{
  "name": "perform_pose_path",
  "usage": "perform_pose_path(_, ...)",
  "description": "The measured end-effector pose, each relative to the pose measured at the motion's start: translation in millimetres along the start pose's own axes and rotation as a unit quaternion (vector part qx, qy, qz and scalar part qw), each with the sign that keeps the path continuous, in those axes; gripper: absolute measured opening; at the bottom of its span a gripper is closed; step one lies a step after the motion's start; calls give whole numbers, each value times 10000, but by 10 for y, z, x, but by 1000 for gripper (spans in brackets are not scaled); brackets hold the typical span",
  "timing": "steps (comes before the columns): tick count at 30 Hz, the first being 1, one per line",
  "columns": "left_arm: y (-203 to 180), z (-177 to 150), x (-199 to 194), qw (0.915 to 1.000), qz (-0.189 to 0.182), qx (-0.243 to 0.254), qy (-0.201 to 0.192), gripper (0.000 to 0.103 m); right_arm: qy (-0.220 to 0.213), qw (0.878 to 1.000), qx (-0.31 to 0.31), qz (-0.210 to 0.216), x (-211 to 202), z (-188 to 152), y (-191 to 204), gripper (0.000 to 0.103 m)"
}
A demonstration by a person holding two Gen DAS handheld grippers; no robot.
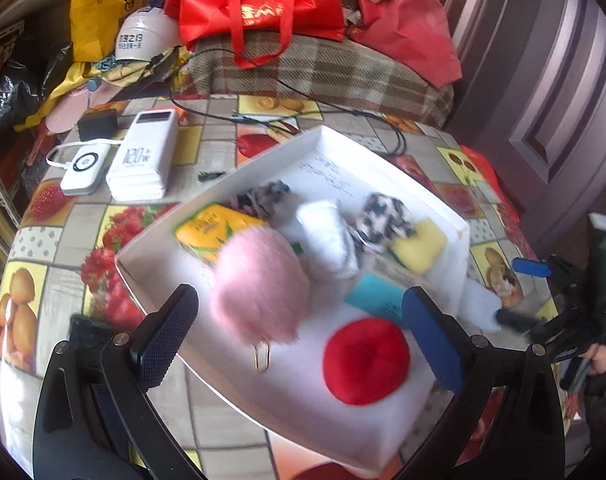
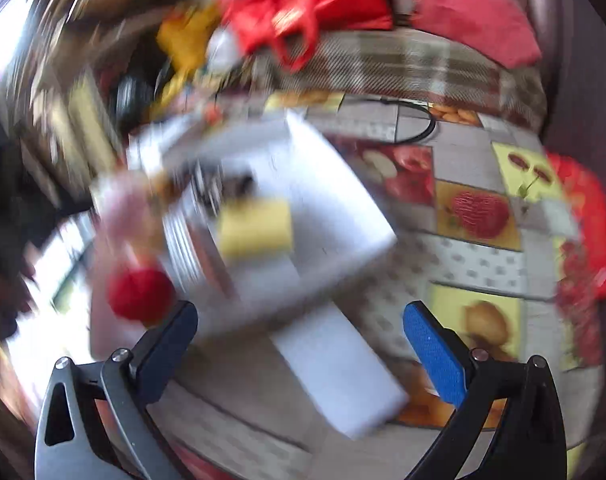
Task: Organize soft objects
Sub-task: 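Grasp the white foam block with the right gripper, then grasp the braided rope knot with the left gripper while the right holds the foam block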
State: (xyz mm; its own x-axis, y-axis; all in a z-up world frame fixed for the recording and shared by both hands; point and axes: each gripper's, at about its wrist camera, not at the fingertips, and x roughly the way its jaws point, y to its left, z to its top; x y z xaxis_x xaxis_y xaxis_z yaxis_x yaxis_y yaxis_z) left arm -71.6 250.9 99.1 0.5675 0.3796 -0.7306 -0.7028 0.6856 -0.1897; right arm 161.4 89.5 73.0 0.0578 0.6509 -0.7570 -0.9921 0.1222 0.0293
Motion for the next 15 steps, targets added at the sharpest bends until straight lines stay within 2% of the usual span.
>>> perform_pose_path(2,-89,-28,-30,10000,3,55,52,103,298,9986,-391,-182,139,-118,49,103)
perform_pose_path(4,-201,-37,-77,9999,-12,147,54,103,388,9983,-429,-87,288,-147,60,102)
perform_pose_path(8,-501,-24,-121,9990,-150,412,105,103,425,9969,-653,-95,481,-108,149,85)
perform_pose_path(10,-655,-17,-104,9984,-292,453,142,103,482,9954,-779,-282,550,-134,197,78)
perform_pose_path(12,-866,-16,-41,9973,-454,526,215,103,389,9956,-785,-338,506,-200,198,67)
perform_pose_path(13,-999,-17,11,9964,-522,609,260,103,344,9965,-698,-318,448,-246,171,60)
perform_pose_path(15,-1257,-29,133,9941,-620,819,357,103,344,9982,-488,-10,291,-390,128,59)
